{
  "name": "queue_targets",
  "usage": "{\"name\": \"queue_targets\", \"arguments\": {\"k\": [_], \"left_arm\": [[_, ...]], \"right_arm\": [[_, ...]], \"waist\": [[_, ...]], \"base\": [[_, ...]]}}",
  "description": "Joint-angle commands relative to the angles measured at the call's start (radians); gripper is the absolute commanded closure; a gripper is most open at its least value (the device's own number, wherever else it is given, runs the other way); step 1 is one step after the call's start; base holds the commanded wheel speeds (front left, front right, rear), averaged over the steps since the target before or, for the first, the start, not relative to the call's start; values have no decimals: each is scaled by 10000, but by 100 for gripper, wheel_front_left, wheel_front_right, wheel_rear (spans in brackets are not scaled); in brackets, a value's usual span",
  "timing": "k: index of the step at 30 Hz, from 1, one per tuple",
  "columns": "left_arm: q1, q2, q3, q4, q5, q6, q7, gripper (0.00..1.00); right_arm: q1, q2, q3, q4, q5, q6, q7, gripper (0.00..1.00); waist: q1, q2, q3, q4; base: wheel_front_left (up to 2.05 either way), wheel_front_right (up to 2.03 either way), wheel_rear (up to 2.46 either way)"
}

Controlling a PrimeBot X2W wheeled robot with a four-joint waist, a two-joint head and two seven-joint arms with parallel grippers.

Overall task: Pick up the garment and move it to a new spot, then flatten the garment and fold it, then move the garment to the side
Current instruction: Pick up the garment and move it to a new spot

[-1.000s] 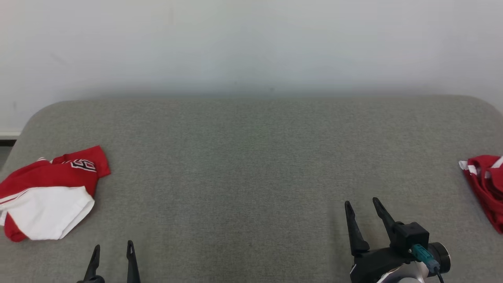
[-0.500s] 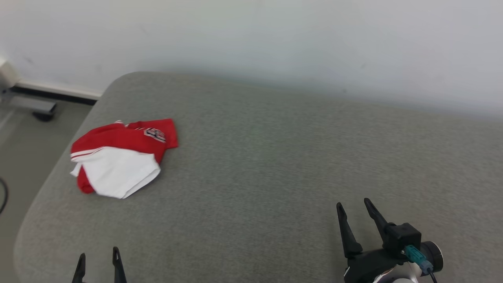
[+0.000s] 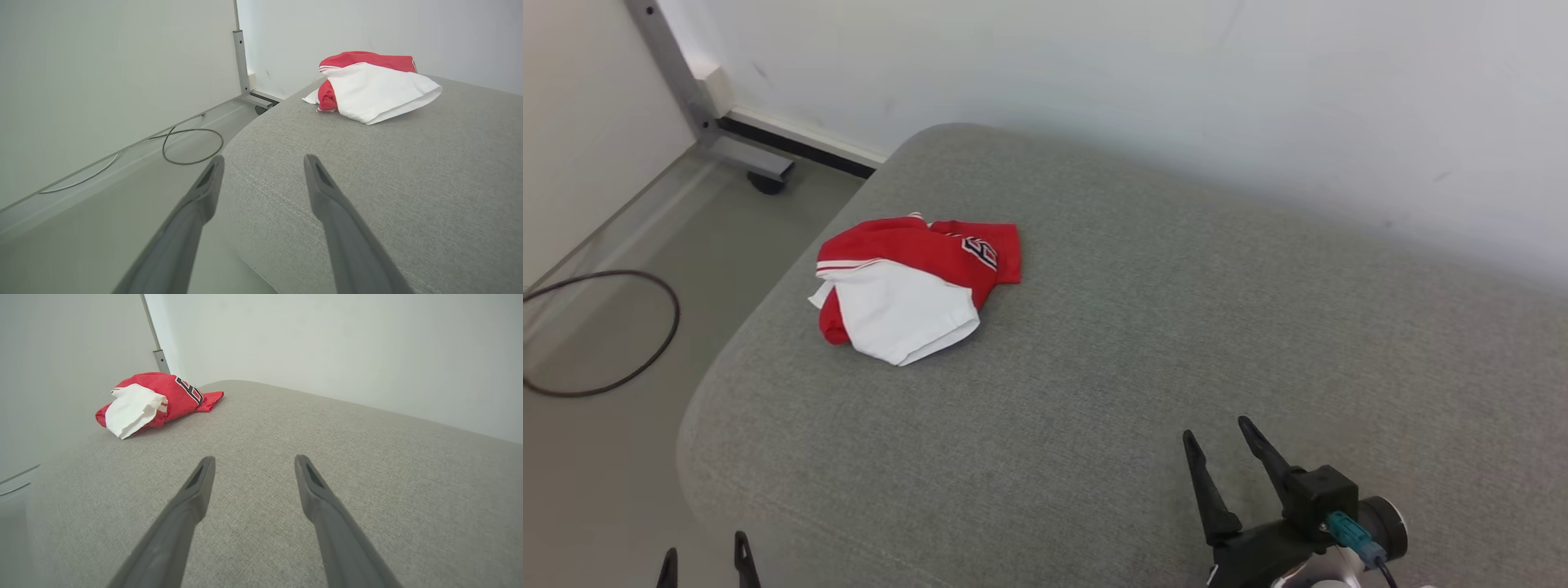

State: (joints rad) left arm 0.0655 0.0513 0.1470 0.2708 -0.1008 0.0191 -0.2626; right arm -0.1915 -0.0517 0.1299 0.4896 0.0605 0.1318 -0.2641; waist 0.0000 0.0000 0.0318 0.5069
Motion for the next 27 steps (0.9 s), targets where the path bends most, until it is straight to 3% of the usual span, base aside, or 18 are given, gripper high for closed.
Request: {"name": "queue_targets", "arguments": {"k": [1,14,21,27], "left_arm": [[189,-16,61,-59,-78,67,-33,0],[447,-18,164,-344,-322,164,-32,0],[103,-17,203,-42,-524,-365,-32,0],[-885,19,87,599,-582,-1170,-32,0]], "right_arm": [[-79,9,71,29,69,-25,1,0],[-338,-82,628,224,248,-25,1,0],[-221,-216,482,116,243,-25,1,0],[-73,-431,167,-124,104,-25,1,0]], "waist": [[0,0,26,197],[0,0,188,289],[0,0,308,246],[0,0,589,155]], "base": [[0,0,0],[0,0,0],[0,0,0],[0,0,0]]}}
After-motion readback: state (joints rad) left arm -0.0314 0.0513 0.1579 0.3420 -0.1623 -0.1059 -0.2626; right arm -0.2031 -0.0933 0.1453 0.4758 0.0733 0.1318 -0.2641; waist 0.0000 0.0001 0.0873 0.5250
